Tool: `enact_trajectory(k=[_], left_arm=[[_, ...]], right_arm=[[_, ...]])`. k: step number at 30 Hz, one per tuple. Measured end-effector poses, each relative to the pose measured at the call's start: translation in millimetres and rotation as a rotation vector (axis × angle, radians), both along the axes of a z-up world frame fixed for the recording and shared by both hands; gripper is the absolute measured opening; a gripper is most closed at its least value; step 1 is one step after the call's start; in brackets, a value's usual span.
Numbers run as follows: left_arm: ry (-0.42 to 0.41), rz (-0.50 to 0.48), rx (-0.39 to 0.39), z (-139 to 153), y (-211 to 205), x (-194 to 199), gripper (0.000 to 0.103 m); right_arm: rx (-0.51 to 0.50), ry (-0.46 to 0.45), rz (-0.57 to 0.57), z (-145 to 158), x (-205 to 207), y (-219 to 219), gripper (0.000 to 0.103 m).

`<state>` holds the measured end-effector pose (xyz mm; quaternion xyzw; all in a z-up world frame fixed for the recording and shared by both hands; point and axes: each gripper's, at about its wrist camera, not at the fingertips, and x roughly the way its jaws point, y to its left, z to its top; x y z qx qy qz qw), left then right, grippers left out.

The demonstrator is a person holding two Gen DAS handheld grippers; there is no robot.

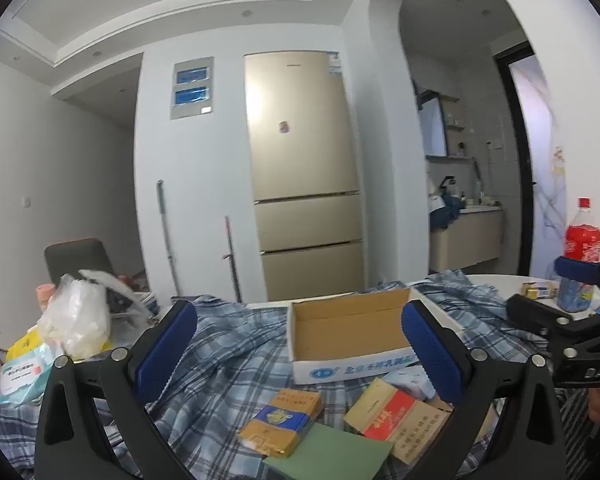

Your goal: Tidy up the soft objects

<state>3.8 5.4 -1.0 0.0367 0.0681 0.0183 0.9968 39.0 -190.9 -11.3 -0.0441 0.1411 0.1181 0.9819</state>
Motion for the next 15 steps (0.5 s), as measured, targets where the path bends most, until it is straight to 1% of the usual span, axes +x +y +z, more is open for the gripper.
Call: enact_trajectory(k=[4, 11, 15], left_arm=[[0.020, -0.013, -0.034, -0.1, 6.2, 1.5, 0.103], [0.033, -0.024, -0.023, -0.1, 2.9, 1.5, 0.103], [0.022, -0.023, -0.021, 1.3, 2.1, -0.9, 0.103]], right_arm=[[0.005, -0.015, 0.004, 2.0, -5.3, -0.9, 0.103], [0.008, -0.031, 0.002, 3.6, -9.0, -1.3, 0.103], [0.006, -0.032, 0.004, 4.2, -9.5, -1.1, 0.103]])
